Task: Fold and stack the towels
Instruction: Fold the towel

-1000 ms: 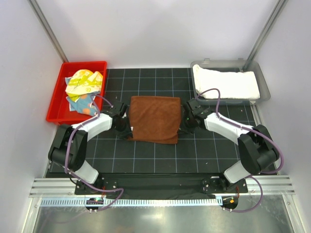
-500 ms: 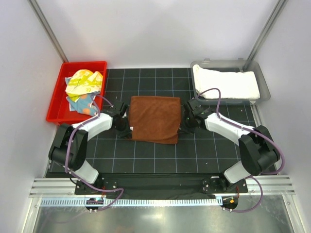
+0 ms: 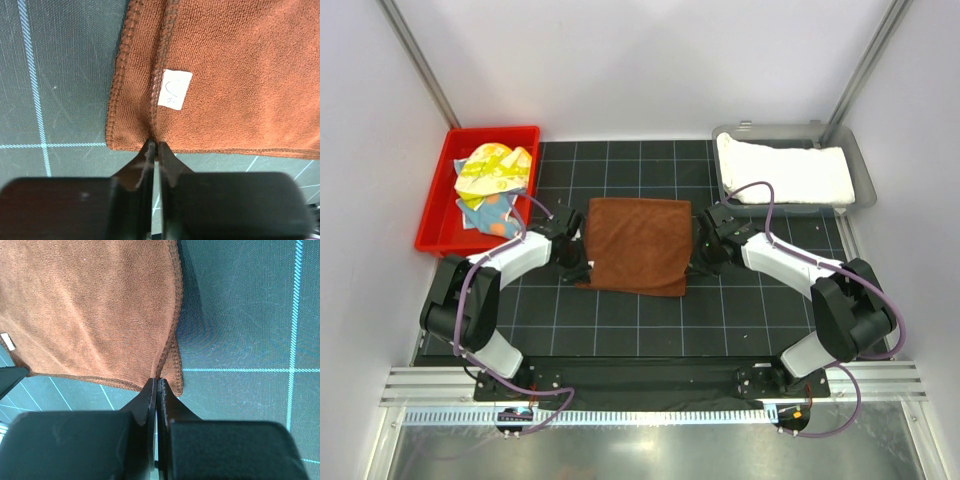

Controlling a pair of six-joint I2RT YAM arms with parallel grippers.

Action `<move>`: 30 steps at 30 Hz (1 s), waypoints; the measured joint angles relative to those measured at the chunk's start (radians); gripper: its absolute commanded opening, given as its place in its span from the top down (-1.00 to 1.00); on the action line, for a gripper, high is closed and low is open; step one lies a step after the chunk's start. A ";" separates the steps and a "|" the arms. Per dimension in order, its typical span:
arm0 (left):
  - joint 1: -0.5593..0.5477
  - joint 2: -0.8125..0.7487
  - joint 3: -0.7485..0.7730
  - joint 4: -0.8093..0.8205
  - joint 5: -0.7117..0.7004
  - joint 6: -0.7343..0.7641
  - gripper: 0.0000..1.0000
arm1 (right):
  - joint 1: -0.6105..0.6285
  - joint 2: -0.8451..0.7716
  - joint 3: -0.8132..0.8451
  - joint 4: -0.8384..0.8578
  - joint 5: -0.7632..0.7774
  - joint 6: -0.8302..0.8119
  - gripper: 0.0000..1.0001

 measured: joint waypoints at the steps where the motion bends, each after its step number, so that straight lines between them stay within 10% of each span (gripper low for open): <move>1: 0.000 0.000 0.000 0.000 0.000 0.002 0.98 | 0.000 0.000 0.000 0.000 0.000 0.000 0.98; 14: 0.019 0.023 0.364 -0.200 -0.089 0.085 1.00 | -0.004 -0.015 0.048 0.012 -0.052 -0.011 0.98; 30: 0.048 -0.052 0.235 -0.259 -0.123 0.160 1.00 | -0.005 -0.154 -0.164 0.183 -0.141 -0.007 0.98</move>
